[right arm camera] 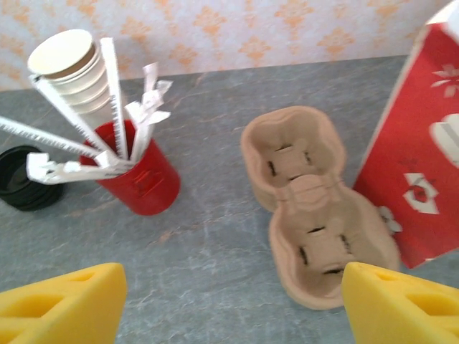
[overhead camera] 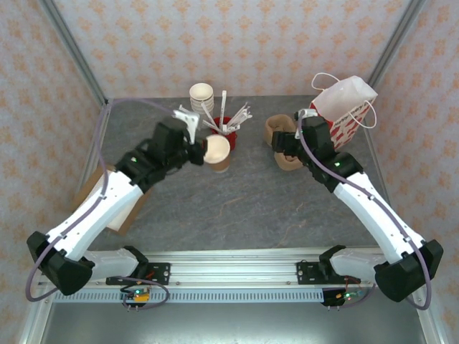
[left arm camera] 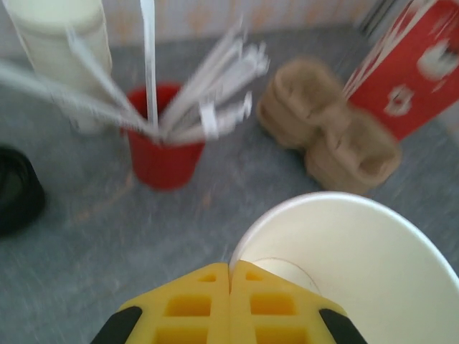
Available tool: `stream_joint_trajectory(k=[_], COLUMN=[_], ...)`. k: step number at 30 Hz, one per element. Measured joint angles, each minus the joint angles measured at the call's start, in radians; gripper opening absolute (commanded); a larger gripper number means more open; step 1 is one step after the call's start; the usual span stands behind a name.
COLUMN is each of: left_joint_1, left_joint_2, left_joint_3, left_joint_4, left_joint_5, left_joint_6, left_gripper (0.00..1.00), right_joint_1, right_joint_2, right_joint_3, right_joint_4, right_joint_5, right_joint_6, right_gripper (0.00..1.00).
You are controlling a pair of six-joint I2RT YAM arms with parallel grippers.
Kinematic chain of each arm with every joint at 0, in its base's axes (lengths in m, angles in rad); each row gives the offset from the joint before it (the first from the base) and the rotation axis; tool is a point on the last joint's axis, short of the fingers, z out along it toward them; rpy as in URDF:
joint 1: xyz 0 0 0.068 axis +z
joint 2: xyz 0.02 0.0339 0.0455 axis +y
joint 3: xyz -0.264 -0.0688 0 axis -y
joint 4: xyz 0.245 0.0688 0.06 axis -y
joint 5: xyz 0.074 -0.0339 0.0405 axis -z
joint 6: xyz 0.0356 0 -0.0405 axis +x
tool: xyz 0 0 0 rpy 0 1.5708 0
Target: Pack the takeout coffee
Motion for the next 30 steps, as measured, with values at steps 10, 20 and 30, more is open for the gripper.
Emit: stream_joint_trajectory(k=[10,20,30], left_joint_1=[-0.184,-0.205,-0.06], left_joint_2=[0.191,0.231,0.008], left_joint_3=[-0.335,-0.408,-0.276], left_joint_4=[0.317,0.47,0.288], left_joint_5=[-0.106,-0.146,-0.187], left_joint_6=[-0.061,-0.101,-0.095], left_gripper=[0.0,0.38,0.49], right_joint_1=[-0.025,-0.025,0.014], right_joint_2=[-0.011,-0.008,-0.009], right_joint_3=[-0.104,-0.117,-0.117], right_joint_4=[-0.002,-0.007,0.009], right_joint_5=[-0.003,-0.027,-0.059], right_joint_6=[0.011,0.019,0.01], right_gripper=[0.8,0.8,0.79])
